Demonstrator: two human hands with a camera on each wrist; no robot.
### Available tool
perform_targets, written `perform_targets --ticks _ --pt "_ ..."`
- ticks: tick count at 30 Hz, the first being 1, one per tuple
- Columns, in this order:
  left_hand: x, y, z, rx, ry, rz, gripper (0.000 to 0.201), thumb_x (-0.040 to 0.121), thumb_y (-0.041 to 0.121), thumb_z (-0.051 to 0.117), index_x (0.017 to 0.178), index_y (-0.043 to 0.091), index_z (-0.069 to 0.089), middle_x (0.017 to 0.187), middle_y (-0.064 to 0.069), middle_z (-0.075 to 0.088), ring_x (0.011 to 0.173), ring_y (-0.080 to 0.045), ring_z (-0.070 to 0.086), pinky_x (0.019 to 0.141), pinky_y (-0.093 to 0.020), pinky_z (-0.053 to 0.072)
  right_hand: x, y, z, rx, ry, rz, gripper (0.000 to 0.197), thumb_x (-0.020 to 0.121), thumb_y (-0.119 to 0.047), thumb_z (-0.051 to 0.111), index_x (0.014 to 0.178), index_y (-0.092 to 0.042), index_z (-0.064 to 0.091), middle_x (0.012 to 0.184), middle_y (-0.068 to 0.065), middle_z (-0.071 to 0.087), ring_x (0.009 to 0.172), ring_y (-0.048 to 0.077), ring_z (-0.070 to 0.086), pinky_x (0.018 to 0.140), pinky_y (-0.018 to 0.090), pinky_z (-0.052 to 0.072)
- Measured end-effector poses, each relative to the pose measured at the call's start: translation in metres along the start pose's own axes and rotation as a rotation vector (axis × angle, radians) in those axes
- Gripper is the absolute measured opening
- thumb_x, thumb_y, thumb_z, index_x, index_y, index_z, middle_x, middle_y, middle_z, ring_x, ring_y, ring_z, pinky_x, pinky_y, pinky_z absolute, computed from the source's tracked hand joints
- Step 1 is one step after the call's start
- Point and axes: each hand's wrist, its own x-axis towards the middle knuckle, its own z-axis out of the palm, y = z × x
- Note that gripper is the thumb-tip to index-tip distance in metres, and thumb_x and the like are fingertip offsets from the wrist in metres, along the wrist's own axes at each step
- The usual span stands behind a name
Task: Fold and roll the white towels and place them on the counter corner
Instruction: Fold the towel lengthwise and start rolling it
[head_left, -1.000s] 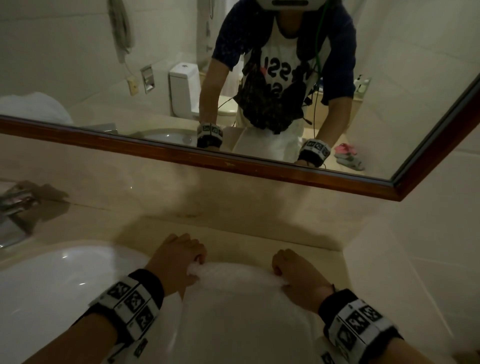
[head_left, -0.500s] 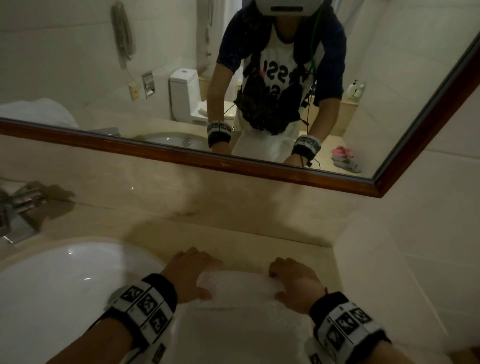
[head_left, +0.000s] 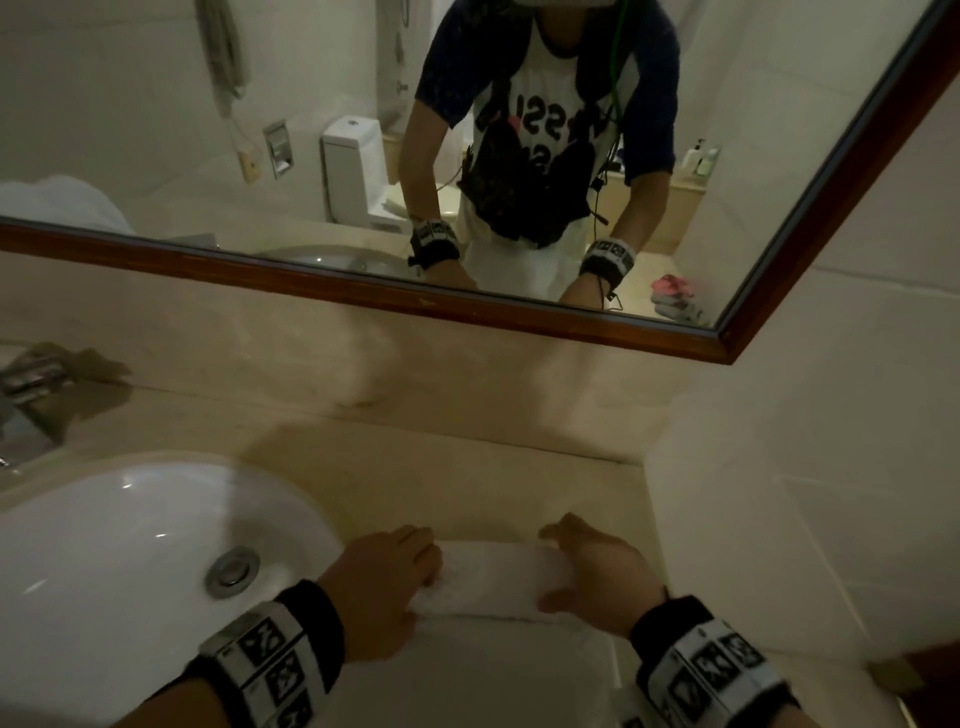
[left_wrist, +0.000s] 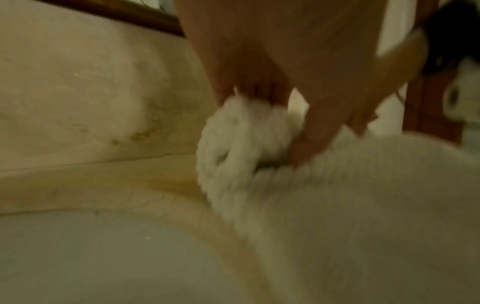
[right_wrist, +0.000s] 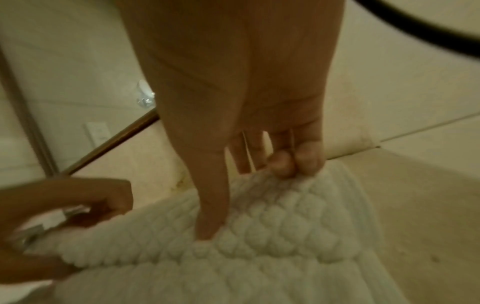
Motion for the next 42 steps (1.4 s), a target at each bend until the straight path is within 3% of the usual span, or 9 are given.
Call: perform_targets --ticks 3,6,13,17,20,23,28,35,42 --pt "0.006 0.002 -0.018 -0.187 -0.067 -0.067 0.057 0.071 0.065 0.042 0.107 0.023 0.054 0.107 0.009 0.045 0.093 -0.008 0.045 0.075 -0.018 0.038 0.000 -0.013 0.005 -0.237 0.073 -0.128 0.042 0.071 -0.048 0.068 0.098 -0.021 0.052 0.105 -0.001 0.060 0.080 0.019 0.052 0.067 0.026 0.031" --pt "0.018 0.004 -0.022 -0.147 -0.153 -0.080 0.079 0.068 0.065 0.053 0.138 0.031 0.035 0.131 0.007 0.040 0.120 -0.011 0.040 0.098 -0.024 0.033 -0.010 -0.023 0.014 -0.324 0.108 -0.166 0.058 0.039 -0.067 0.070 0.078 -0.030 0.049 0.065 -0.012 0.058 0.054 0.009 0.055 0.048 0.018 0.036" --pt "0.023 0.030 -0.005 0.154 -0.003 0.112 0.035 0.054 0.049 0.050 0.084 0.032 0.042 0.076 0.016 0.054 0.073 -0.004 0.041 0.062 -0.016 0.028 -0.022 0.006 0.009 0.268 -0.160 -0.135 0.087 0.071 -0.042 0.074 0.141 -0.033 0.024 0.131 -0.004 0.041 0.119 0.012 0.042 0.101 0.025 0.037" --pt "0.023 0.036 0.004 -0.001 0.016 0.115 0.038 0.060 0.046 0.056 0.091 0.030 0.042 0.090 0.011 0.049 0.082 -0.008 0.038 0.069 -0.021 0.026 -0.025 0.005 0.023 -0.127 -0.049 -0.189 0.060 0.073 -0.037 0.065 0.128 -0.027 0.041 0.115 0.003 0.054 0.103 0.025 0.057 0.083 0.030 0.046" --pt "0.029 0.030 -0.012 -0.307 -0.200 -0.072 0.070 0.072 0.056 0.066 0.130 0.031 0.034 0.127 0.010 0.041 0.113 -0.010 0.044 0.092 -0.025 0.036 -0.022 -0.006 0.041 -0.280 0.126 -0.149 0.055 0.053 -0.039 0.067 0.105 -0.028 0.049 0.087 -0.003 0.058 0.068 0.016 0.063 0.058 0.024 0.047" --pt "0.036 0.033 -0.015 -0.159 -0.334 -0.136 0.072 0.085 0.051 0.057 0.144 0.024 0.026 0.136 0.001 0.045 0.122 -0.019 0.045 0.101 -0.030 0.037 -0.021 -0.007 0.047 -0.261 0.160 -0.185 0.063 0.053 -0.045 0.063 0.112 -0.025 0.049 0.099 -0.002 0.054 0.074 0.016 0.064 0.069 0.027 0.043" --pt "0.046 0.034 0.026 0.245 -0.025 0.001 0.051 0.065 0.040 0.055 0.110 0.016 0.046 0.079 0.005 0.066 0.079 -0.017 0.040 0.071 -0.029 0.031 -0.013 0.013 0.003 -0.052 -0.102 -0.102 0.084 0.081 -0.048 0.060 0.148 -0.034 0.010 0.142 0.001 0.038 0.128 0.025 0.040 0.105 0.034 0.032" --pt "0.057 0.018 -0.008 -0.111 -0.346 -0.127 0.084 0.080 0.061 0.057 0.147 0.029 0.018 0.141 0.001 0.038 0.127 -0.020 0.039 0.104 -0.030 0.030 -0.022 0.008 0.047 -0.286 0.204 -0.108 0.063 0.072 -0.036 0.046 0.135 -0.031 0.040 0.094 0.008 0.069 0.085 0.027 0.053 0.077 0.038 0.035" --pt "0.051 0.022 0.031 0.172 0.183 0.077 0.043 0.072 0.039 0.047 0.110 0.021 0.049 0.089 0.003 0.069 0.083 -0.015 0.050 0.082 -0.030 0.032 -0.013 0.023 -0.012 0.045 -0.199 -0.032 0.085 0.081 -0.052 0.061 0.145 -0.046 0.006 0.147 0.002 0.034 0.135 0.023 0.033 0.109 0.034 0.030"
